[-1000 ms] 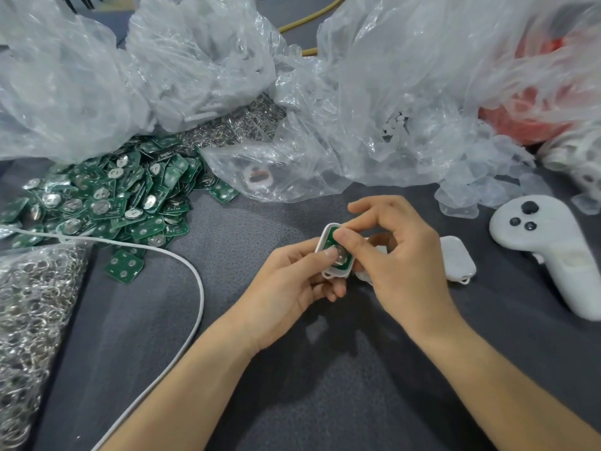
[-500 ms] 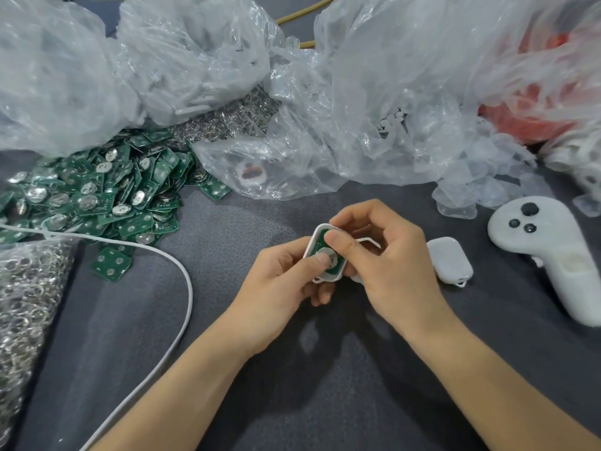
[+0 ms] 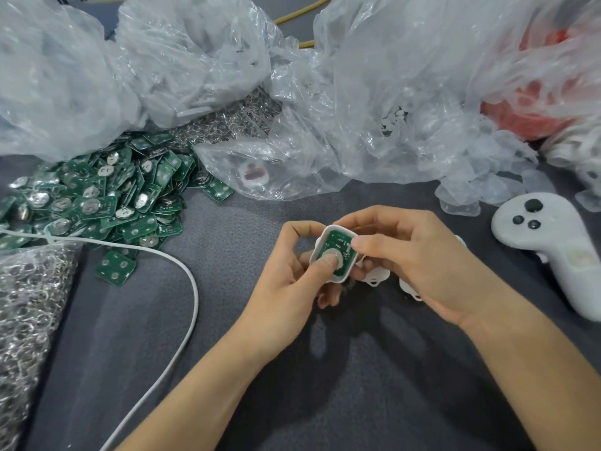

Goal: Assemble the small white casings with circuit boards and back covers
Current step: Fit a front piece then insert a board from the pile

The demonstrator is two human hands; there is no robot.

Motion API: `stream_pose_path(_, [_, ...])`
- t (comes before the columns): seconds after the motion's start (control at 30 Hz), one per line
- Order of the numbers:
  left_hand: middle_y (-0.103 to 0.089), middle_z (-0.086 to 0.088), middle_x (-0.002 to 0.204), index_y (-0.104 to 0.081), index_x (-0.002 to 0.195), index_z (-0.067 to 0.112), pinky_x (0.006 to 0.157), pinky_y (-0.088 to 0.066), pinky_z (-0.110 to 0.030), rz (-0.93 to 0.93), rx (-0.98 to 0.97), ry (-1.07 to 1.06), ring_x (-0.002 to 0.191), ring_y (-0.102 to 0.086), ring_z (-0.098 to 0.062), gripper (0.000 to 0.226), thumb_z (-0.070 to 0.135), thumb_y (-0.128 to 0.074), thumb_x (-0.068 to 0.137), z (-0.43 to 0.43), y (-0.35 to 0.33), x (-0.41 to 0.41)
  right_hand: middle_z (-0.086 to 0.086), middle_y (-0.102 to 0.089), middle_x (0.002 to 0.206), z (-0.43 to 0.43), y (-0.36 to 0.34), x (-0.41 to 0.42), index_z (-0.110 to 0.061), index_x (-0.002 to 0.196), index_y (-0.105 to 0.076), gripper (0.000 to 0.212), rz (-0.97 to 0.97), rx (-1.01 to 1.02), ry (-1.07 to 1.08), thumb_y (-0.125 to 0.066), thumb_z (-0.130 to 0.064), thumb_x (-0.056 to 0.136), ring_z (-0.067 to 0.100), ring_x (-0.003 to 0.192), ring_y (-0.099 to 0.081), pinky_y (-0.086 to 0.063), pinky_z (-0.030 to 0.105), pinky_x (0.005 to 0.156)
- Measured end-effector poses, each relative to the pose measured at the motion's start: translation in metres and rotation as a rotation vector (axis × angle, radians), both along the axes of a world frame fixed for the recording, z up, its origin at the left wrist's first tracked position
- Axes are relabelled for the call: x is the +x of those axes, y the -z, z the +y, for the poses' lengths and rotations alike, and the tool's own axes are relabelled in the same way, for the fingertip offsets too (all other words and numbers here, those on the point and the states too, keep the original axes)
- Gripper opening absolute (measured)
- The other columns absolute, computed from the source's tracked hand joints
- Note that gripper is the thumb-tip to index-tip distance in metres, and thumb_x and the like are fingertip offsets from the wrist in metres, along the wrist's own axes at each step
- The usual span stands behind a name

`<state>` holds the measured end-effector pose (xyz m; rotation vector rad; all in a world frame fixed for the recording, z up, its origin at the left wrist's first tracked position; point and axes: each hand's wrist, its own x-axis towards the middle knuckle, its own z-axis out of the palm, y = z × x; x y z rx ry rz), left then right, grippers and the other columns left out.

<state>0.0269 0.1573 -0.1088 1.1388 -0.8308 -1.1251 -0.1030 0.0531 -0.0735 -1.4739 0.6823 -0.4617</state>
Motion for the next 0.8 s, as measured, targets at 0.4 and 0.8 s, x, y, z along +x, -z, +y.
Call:
stream_pose_path(0.4, [-0.067,-0.014,0.078,-0.046,0.108,0.014,0.052,-0.043,-0.022,-0.215,0.002,-0.028,0.055,-0.053,-0.013,0.015,0.003,-0.046,0.098,0.0016,0.0032,-0.0036,-0.002,-0.071,0.076,0.0078,0.0000,0.0032,-0.025,0.082,-0.070,0.023,0.163,-0.211,0.135,-0.066,-0.003,0.084,0.006,0.067,-0.067,-0.050,0.015,0.057])
stream_pose_path(0.8, [-0.064,-0.030,0.086,-0.048,0.107,0.012,0.052,-0.045,-0.024,-0.052,-0.013,-0.036,0.055,-0.055,-0.017,0.020,0.017,-0.053,0.088,-0.0001,0.0018,-0.0027,-0.008,-0.073,0.080,0.0077,-0.0058,0.0025,-0.028,0.092,-0.069,0.016,0.133,-0.285,0.116,-0.069,-0.015,0.082,0.009,0.071,-0.069,-0.056,0.023,0.069])
